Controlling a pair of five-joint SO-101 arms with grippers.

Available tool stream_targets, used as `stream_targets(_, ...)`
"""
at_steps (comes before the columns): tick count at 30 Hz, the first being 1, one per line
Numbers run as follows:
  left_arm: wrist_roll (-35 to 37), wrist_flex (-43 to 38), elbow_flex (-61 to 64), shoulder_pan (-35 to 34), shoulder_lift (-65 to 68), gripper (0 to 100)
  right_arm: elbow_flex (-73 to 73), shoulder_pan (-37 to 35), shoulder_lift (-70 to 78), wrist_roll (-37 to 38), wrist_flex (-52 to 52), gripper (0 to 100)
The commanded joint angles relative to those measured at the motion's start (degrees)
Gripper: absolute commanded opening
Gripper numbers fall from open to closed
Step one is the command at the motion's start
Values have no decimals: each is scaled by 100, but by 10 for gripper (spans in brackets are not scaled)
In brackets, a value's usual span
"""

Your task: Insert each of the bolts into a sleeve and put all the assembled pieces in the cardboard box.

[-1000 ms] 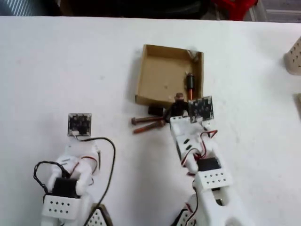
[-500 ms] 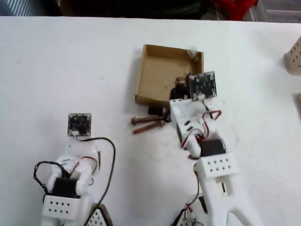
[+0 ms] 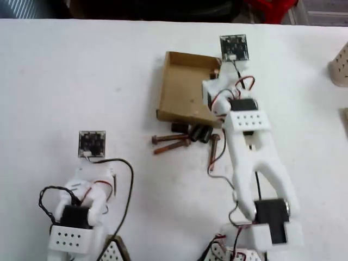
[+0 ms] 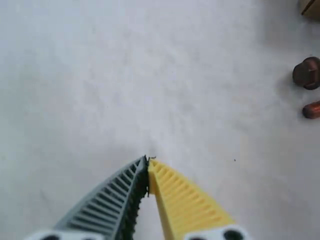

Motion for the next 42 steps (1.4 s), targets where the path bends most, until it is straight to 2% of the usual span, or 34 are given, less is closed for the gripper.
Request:
stream_targets(1,0,-26,-26,-40,-75,28,-993,48,708,62,22,16)
stream_targets(6,0,-185,-26,-215,-75,28,-1952,75,1938,70,110,18)
stream_targets(10,0,-185,-26,-215,-75,28,-2884,127,2800,70,778,28)
stream_targets(15,0,-185,-26,-215,-75,28,-4211,154,3644,70,2009,139)
stream_targets(26,0,-185,-26,-215,-75,28,-5688,154,4004,44,3424,63)
stream_targets(33,0,-185,-26,-215,-75,28,-5626,154,3327,9,4418,60)
stream_targets(35,0,-185,-26,-215,-75,28,-5424,145,3055,0,4602,26)
stream_targets(38,0,-176,-26,-215,-75,28,-4844,145,2589,-369,4681,22)
stream_targets(42,0,-176,-26,-215,-75,28,-3859,66,1903,-431,4664,17)
